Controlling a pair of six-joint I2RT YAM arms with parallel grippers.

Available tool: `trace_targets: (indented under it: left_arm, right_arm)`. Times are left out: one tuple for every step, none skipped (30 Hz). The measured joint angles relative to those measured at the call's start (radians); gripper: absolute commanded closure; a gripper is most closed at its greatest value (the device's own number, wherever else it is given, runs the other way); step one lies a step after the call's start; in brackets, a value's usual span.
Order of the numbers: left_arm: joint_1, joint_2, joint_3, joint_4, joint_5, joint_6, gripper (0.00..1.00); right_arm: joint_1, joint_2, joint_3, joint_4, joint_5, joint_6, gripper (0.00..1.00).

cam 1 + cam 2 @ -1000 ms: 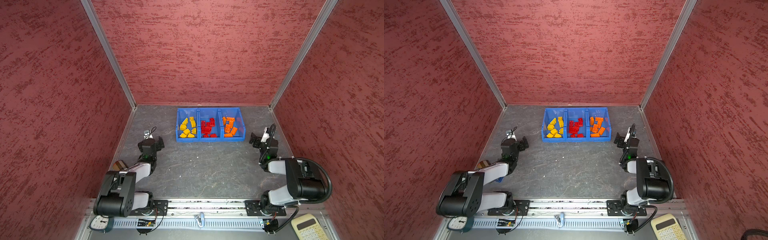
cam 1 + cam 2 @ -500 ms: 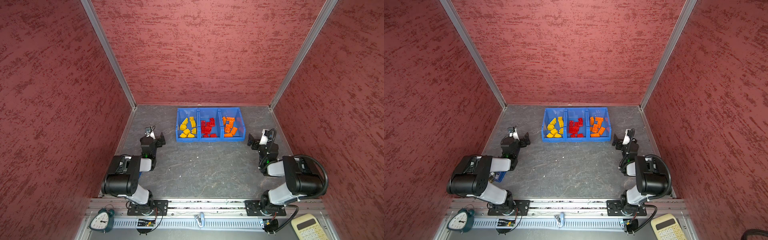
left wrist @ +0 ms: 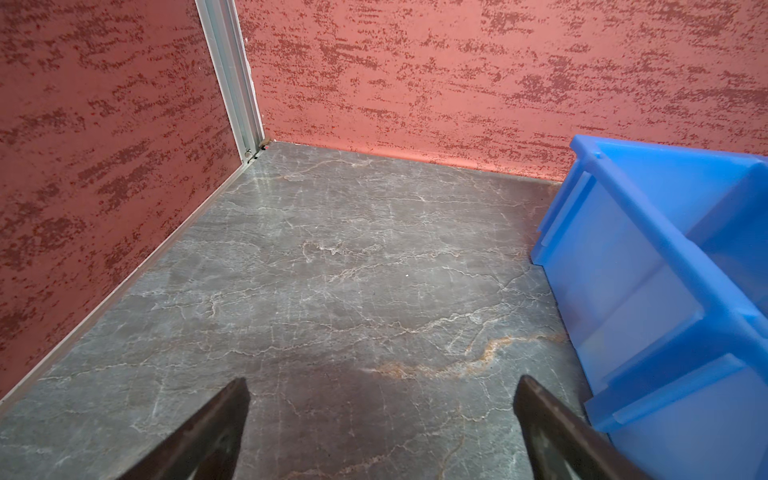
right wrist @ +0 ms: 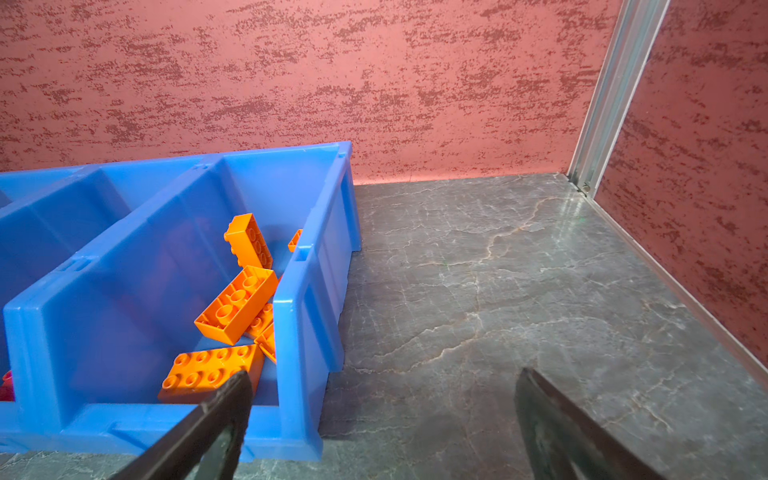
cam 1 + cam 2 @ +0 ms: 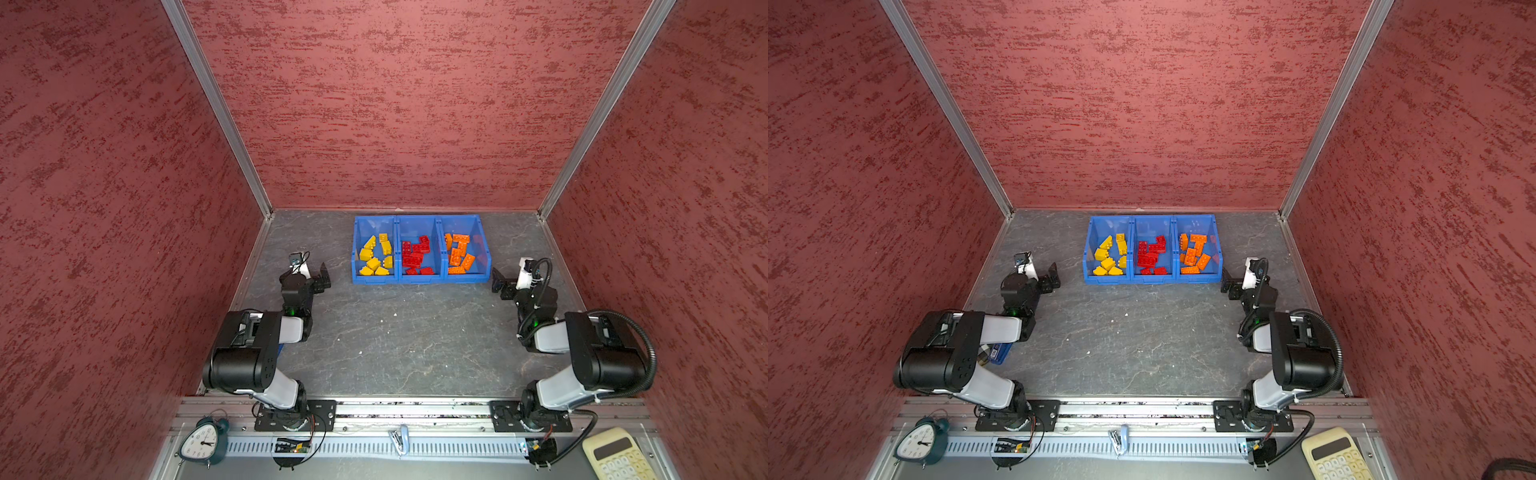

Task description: Sort the legos into containers by color

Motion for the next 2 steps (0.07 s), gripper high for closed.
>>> trace_targets:
  left_arm:
    - [0.0,0.0,0.0,0.0,0.0,0.0,0.01]
    - [0.0,0.0,0.0,0.0,0.0,0.0,0.01]
  right_arm:
    - [0.0,0.0,0.0,0.0,0.0,0.0,0.01]
    - [0.0,0.0,0.0,0.0,0.0,0.0,0.01]
